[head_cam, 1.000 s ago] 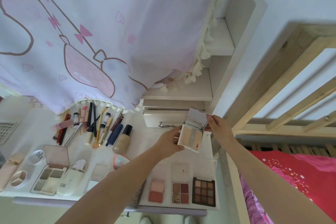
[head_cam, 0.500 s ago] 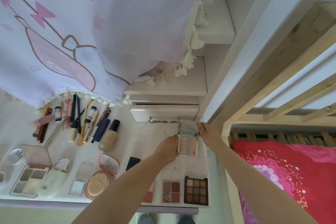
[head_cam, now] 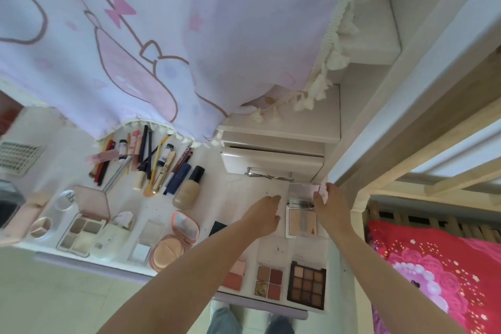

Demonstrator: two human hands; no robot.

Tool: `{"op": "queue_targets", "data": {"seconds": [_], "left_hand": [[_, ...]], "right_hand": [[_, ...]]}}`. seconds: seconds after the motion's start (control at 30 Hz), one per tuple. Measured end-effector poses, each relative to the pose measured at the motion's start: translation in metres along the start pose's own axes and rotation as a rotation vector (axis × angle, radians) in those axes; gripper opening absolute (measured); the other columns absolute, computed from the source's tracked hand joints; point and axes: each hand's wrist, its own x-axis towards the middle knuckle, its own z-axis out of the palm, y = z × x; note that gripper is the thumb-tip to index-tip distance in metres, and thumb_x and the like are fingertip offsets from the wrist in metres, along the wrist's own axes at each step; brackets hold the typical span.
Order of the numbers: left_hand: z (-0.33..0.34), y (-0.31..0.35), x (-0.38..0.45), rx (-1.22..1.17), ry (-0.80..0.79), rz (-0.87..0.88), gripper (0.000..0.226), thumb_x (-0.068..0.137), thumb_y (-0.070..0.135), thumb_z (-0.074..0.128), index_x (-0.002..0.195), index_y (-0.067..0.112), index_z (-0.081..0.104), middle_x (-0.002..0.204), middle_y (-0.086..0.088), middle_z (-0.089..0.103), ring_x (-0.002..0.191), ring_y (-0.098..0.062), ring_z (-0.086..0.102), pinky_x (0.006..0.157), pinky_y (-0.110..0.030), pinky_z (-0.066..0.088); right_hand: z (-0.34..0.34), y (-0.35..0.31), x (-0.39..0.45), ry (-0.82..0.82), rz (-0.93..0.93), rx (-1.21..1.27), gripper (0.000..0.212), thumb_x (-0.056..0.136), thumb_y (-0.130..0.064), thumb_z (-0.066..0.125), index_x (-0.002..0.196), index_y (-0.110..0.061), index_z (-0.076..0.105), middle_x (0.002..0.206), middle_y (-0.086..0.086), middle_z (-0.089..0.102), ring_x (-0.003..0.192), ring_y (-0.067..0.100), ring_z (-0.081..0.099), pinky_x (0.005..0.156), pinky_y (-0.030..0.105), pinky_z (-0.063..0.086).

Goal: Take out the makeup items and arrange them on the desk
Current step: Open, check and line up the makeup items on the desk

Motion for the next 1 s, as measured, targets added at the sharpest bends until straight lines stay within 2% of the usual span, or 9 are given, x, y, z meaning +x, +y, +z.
{"op": "queue_targets", "data": {"seconds": [0.07,0.17,0.23,0.33,0.47,0.63,0.73,0.83,1.0], "left_hand": [[-0.011,-0.005,-0.011,-0.015,0.097,-0.013,0.047,0.096,0.015,0.04,0.142,0.011,0.03,0.137,-0.008,0.045,0.122,-0.024,0.047,0.103,-0.031,0.039],[-0.028,-0.022,-0.033,-0.002,0.293,-0.069,0.041,0.096,0.018,0.039,0.137,0.014,0.039,0.134,-0.005,0.047,0.12,-0.022,0.049,0.1,-0.03,0.04],[-0.037,-0.041,-0.048,0.025,0.403,-0.141,0.039,0.096,0.021,0.04,0.134,0.015,0.043,0.132,-0.004,0.048,0.119,-0.021,0.049,0.098,-0.031,0.04],[-0.049,-0.079,-0.068,0.044,0.504,-0.281,0.034,0.095,0.021,0.04,0.128,0.013,0.048,0.127,-0.007,0.05,0.114,-0.023,0.051,0.095,-0.031,0.042],[-0.063,-0.133,-0.089,0.065,0.478,-0.405,0.031,0.094,0.018,0.041,0.123,0.012,0.05,0.123,-0.008,0.052,0.11,-0.024,0.054,0.09,-0.03,0.043],[-0.083,-0.187,-0.106,0.055,0.39,-0.375,0.037,0.094,0.02,0.043,0.13,0.011,0.044,0.132,-0.008,0.045,0.118,-0.026,0.049,0.098,-0.032,0.04],[-0.095,-0.212,-0.112,0.068,0.327,-0.322,0.037,0.095,0.023,0.042,0.13,0.012,0.044,0.131,-0.009,0.045,0.119,-0.026,0.048,0.098,-0.033,0.04],[-0.109,-0.232,-0.11,0.085,0.257,-0.26,0.038,0.095,0.023,0.04,0.132,0.014,0.043,0.132,-0.008,0.045,0.12,-0.026,0.048,0.096,-0.034,0.042],[-0.124,-0.239,-0.097,0.137,0.19,-0.154,0.037,0.094,0.02,0.041,0.13,0.011,0.044,0.131,-0.009,0.045,0.119,-0.027,0.048,0.095,-0.035,0.043]], "right_hand": [[0.004,-0.012,-0.015,0.043,-0.104,-0.021,0.039,0.092,-0.012,0.046,0.128,0.001,0.043,0.13,0.017,0.046,0.125,0.028,0.04,0.101,0.026,0.028],[0.02,-0.037,-0.03,-0.047,-0.353,-0.059,0.029,0.089,-0.006,0.049,0.116,0.002,0.054,0.124,0.016,0.051,0.119,0.027,0.044,0.09,0.015,0.026],[0.036,-0.058,-0.032,-0.145,-0.488,-0.11,0.025,0.089,-0.005,0.048,0.111,0.002,0.057,0.122,0.014,0.054,0.122,0.025,0.043,0.093,0.015,0.024],[0.065,-0.092,-0.027,-0.277,-0.648,-0.184,0.026,0.09,-0.005,0.045,0.111,0.002,0.058,0.119,0.014,0.057,0.119,0.025,0.046,0.098,0.021,0.03],[0.111,-0.133,-0.012,-0.423,-0.761,-0.417,0.035,0.09,-0.002,0.04,0.123,-0.003,0.05,0.124,0.014,0.052,0.118,0.026,0.045,0.095,0.025,0.034],[0.157,-0.171,0.017,-0.423,-0.744,-0.626,0.049,0.093,-0.005,0.037,0.14,-0.011,0.028,0.145,0.01,0.03,0.131,0.028,0.032,0.108,0.031,0.028],[0.171,-0.181,0.024,-0.441,-0.661,-0.751,0.043,0.094,-0.006,0.034,0.137,-0.011,0.034,0.142,0.011,0.035,0.128,0.03,0.036,0.106,0.033,0.032],[0.175,-0.184,0.025,-0.391,-0.605,-0.83,0.034,0.091,-0.004,0.038,0.122,-0.007,0.051,0.124,0.015,0.047,0.116,0.028,0.046,0.093,0.032,0.038],[0.157,-0.17,0.009,-0.525,-0.54,-0.842,0.023,0.091,-0.01,0.047,0.112,-0.007,0.055,0.115,0.013,0.054,0.1,0.023,0.052,0.075,0.025,0.038]]}}
